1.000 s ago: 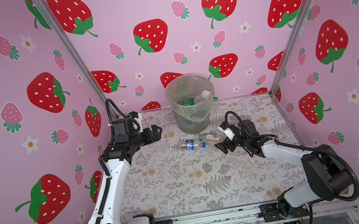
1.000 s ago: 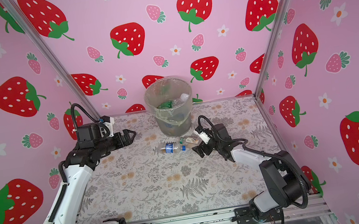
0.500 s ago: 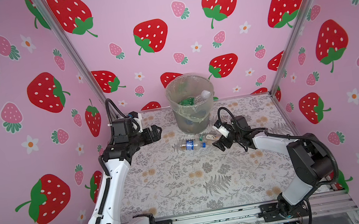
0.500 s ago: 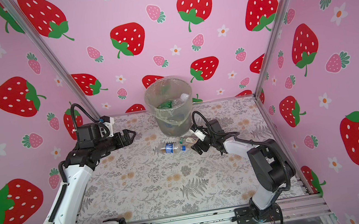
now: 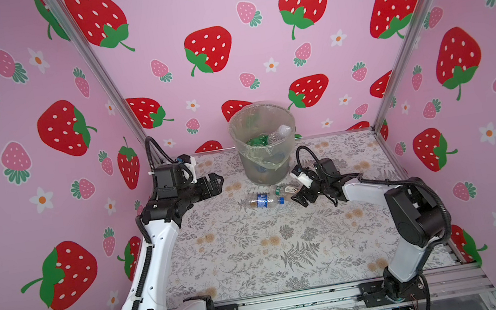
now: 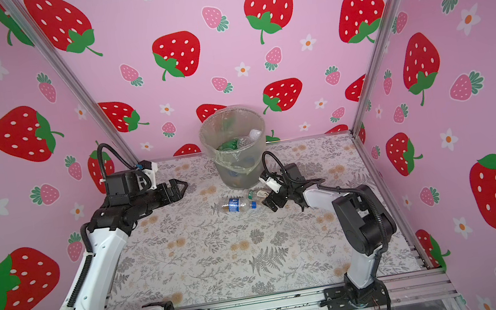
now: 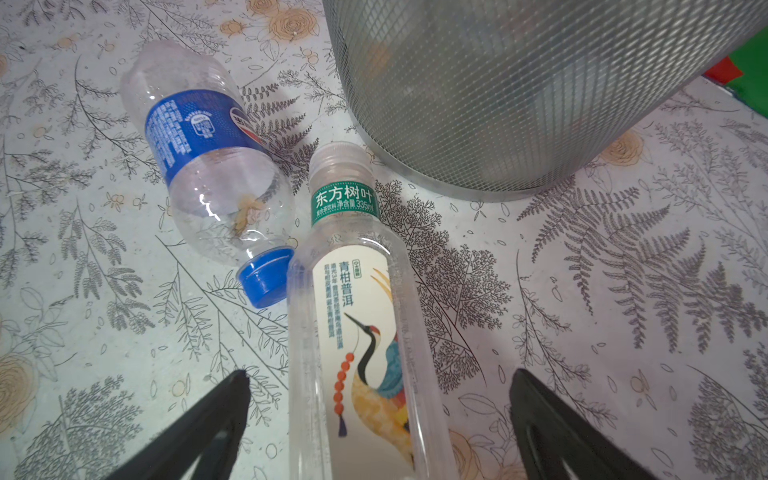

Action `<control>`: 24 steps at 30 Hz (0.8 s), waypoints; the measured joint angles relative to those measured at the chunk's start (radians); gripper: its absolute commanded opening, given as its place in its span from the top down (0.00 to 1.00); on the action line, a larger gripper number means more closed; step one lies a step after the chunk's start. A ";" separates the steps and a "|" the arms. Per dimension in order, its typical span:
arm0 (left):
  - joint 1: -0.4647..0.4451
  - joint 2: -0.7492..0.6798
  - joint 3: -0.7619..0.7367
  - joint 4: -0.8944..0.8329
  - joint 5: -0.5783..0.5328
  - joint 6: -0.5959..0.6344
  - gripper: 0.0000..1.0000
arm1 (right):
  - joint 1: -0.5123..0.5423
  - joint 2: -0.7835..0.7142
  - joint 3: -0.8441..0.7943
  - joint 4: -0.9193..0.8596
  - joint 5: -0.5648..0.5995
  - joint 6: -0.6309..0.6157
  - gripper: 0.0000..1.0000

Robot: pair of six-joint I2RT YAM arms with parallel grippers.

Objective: Throw the plastic bottles in the bin
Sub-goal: 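Lower the right gripper over the bird-label bottle's body and close it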

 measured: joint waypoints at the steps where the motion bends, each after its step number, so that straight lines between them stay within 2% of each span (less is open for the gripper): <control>1: 0.000 0.000 0.000 0.000 0.000 0.000 0.01 | 0.000 0.008 0.002 -0.001 0.000 -0.001 0.01; 5: 0.002 0.000 0.000 0.000 0.004 -0.003 0.01 | 0.000 0.030 0.002 -0.015 0.000 -0.003 0.00; 11: 0.002 0.000 0.000 0.000 0.006 -0.003 0.01 | 0.000 0.051 0.025 -0.038 -0.004 -0.014 0.08; 24: 0.003 0.000 0.000 0.000 0.005 -0.003 0.01 | 0.000 0.117 0.103 -0.096 -0.031 -0.016 0.15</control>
